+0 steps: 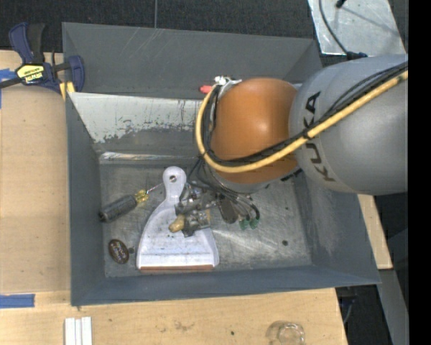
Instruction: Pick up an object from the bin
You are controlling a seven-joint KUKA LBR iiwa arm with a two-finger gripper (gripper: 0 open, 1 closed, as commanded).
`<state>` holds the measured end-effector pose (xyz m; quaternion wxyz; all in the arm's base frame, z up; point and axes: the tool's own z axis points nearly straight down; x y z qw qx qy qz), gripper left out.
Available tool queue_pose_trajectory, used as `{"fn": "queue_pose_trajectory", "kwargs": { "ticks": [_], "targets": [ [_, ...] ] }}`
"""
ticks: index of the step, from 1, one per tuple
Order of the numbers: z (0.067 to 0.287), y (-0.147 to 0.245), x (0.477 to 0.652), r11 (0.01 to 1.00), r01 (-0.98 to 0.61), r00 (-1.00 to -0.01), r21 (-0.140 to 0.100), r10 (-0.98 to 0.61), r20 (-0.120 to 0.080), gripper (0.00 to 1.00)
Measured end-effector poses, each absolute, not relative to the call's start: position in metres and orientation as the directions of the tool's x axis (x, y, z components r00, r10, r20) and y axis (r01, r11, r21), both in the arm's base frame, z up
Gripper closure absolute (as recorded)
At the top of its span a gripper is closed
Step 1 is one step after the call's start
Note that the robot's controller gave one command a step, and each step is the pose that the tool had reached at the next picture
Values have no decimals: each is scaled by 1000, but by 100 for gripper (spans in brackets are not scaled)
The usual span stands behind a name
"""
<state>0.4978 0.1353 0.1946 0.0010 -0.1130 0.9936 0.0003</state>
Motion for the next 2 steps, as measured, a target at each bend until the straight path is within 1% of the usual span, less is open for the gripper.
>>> {"fn": "queue_pose_trajectory", "kwargs": {
  "ticks": [1, 2],
  "targets": [
    [194, 135, 498, 975, -224, -975, 0, -224, -2, 100],
    [223, 132, 501, 956, -292, -956, 1, -292, 3, 100]
  ]
}}
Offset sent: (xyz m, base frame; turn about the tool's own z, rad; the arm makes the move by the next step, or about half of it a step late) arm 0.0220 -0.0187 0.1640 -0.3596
